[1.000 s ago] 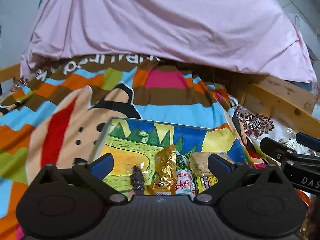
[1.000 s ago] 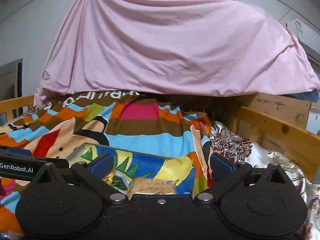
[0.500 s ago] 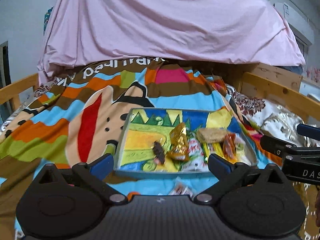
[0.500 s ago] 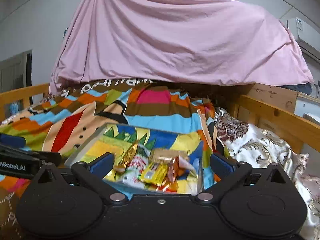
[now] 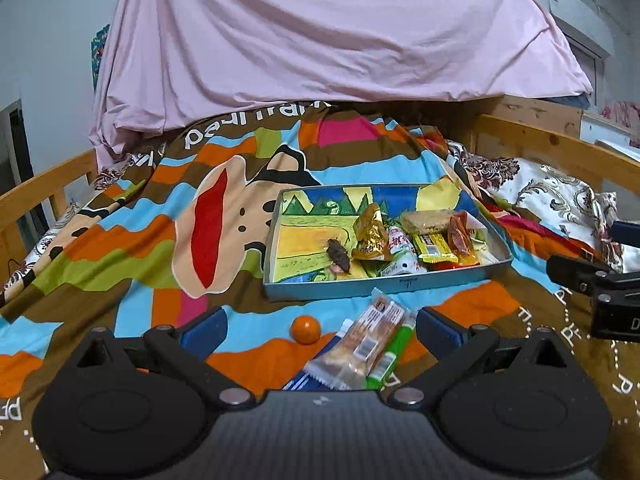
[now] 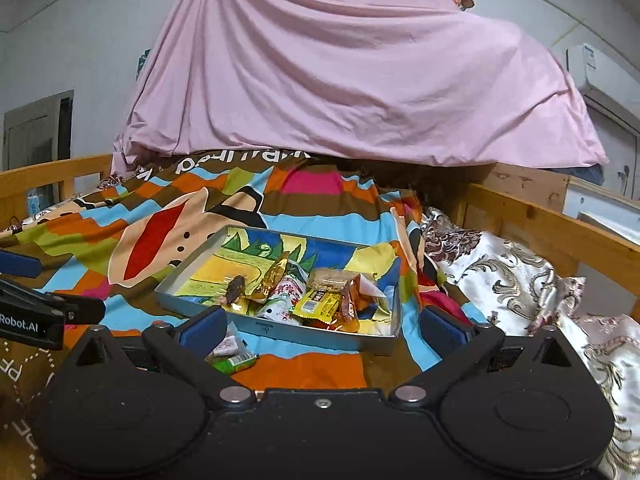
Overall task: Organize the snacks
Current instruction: 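Lift both tools away from the tray toward the remaining snacks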
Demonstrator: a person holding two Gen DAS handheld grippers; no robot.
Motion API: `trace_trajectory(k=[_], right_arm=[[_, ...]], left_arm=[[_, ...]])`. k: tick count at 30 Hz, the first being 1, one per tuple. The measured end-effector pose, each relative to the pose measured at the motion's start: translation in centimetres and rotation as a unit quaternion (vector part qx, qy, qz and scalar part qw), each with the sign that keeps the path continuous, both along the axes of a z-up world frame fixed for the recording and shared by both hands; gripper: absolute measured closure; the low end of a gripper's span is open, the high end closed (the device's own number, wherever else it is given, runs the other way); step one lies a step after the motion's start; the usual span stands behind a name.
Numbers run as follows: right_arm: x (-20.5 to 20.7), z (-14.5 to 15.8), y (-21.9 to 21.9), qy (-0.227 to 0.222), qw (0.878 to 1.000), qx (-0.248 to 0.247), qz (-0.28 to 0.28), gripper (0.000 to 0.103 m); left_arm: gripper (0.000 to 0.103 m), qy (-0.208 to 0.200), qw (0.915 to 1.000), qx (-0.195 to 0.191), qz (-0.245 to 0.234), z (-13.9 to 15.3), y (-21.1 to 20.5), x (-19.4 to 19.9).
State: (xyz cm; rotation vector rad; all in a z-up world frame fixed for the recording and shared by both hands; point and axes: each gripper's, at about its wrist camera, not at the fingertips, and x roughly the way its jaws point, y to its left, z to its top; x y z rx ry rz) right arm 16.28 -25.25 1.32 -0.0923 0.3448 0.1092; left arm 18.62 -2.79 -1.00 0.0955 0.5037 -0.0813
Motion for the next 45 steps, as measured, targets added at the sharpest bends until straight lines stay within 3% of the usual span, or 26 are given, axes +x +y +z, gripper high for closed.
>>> trace_trajectory(k=[13, 26, 37, 45], right_arm=[[-2.7, -1.8, 2.4, 0.016, 0.999, -0.025, 0.035, 0.001], [-2.5, -3.7, 5.6, 0.053, 0.993, -0.05, 0.091, 0.001], [-2.1, -5.4, 7.5, 0.078, 0.987, -0.074, 0.123, 0.001], [-1.2, -6.3, 7.8, 0.089, 0.985, -0.089, 0.121, 0.001]], left_arm=[[0.001, 0.006, 0.9999, 0.007, 0.003, -0.8, 2.6, -1.8], [0.001, 0.05, 0.9985, 0.011, 0.02, -2.7, 5.5, -0.9], [0.001, 0.066, 0.9974, 0.018, -0.021, -3.6, 6.2, 0.8], [0.001, 0.079, 0.993, 0.056, -0.068, -3.9, 4.1, 3.7]])
